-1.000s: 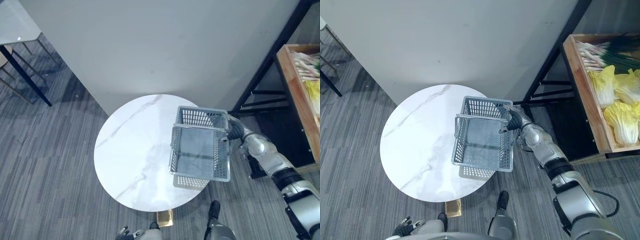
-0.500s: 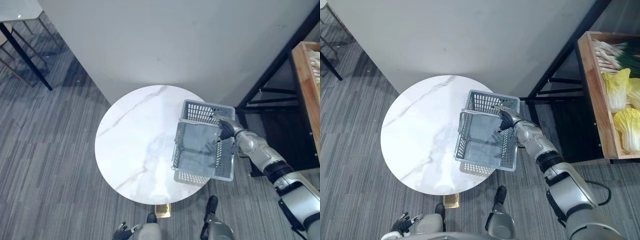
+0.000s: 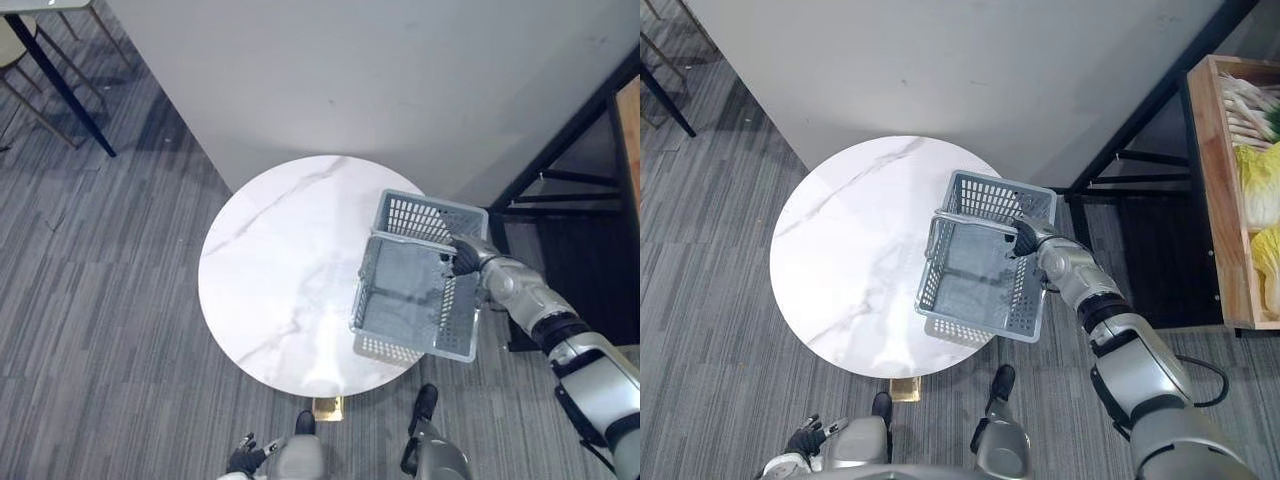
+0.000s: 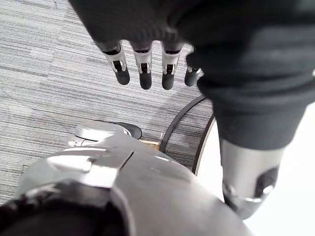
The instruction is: Pick vegetable in the basket
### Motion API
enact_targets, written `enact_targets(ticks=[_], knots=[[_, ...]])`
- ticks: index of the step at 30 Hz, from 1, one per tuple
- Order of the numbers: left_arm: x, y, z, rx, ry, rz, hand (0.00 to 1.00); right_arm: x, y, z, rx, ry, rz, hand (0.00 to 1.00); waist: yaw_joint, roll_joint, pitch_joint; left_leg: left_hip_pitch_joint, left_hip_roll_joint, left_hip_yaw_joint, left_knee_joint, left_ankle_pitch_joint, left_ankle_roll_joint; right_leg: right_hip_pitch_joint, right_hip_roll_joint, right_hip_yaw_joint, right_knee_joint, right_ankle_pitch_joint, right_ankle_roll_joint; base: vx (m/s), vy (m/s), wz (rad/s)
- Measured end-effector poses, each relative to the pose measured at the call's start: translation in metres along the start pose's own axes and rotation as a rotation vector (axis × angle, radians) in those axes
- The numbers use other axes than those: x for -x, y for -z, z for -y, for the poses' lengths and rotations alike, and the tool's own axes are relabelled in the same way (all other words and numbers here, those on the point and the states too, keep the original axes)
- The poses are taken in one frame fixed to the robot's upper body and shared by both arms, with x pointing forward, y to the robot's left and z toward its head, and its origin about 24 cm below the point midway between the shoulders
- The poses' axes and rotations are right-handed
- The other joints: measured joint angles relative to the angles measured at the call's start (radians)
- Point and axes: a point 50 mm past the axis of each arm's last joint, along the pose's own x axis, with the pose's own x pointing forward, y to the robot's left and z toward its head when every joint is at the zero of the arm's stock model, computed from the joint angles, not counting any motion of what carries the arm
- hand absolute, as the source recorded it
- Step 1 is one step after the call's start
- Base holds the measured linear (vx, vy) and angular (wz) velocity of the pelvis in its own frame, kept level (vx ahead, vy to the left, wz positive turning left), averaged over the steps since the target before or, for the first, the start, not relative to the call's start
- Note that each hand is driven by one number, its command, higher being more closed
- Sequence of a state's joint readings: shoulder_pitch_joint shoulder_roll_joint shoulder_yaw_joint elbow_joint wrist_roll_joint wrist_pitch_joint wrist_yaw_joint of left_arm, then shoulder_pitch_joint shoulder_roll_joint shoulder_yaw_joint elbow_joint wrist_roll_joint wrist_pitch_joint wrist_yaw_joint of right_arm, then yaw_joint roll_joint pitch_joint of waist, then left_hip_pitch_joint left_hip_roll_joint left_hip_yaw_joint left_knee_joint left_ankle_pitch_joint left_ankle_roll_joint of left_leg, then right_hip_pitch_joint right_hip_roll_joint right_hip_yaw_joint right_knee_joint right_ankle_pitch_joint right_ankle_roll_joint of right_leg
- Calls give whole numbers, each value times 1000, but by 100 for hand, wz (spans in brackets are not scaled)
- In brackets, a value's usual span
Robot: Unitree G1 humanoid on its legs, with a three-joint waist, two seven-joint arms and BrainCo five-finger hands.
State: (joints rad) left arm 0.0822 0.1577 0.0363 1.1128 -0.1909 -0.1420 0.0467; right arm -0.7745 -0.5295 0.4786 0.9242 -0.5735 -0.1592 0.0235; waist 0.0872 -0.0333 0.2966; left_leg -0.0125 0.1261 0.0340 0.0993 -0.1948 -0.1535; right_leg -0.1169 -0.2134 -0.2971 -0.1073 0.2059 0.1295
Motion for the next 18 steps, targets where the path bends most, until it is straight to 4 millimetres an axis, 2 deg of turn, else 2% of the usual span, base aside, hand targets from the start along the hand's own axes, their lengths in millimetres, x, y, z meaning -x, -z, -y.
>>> enact_targets(ticks=[10, 13, 18], knots=[[-1, -2, 1, -27, 3, 4, 0, 3, 11, -4, 24, 10, -39, 100, 5, 0, 0, 8, 0, -6, 7, 0, 0, 10, 0, 3, 0, 0, 0, -2, -3, 1], [-1, -1, 1, -35, 6, -7, 0, 6, 13, -11, 22, -5, -43, 100, 3, -1, -1, 22, 0, -5, 6, 0, 0, 25, 0, 8, 0, 0, 0, 0, 0, 0], [-1, -1, 0, -38, 3, -12, 0, 17, -4, -11, 68, 6, 75, 100, -3, -4, -4, 36, 1, 9, 3, 0, 0, 26, 1, 23, 0, 0, 0, -2, -10, -7]])
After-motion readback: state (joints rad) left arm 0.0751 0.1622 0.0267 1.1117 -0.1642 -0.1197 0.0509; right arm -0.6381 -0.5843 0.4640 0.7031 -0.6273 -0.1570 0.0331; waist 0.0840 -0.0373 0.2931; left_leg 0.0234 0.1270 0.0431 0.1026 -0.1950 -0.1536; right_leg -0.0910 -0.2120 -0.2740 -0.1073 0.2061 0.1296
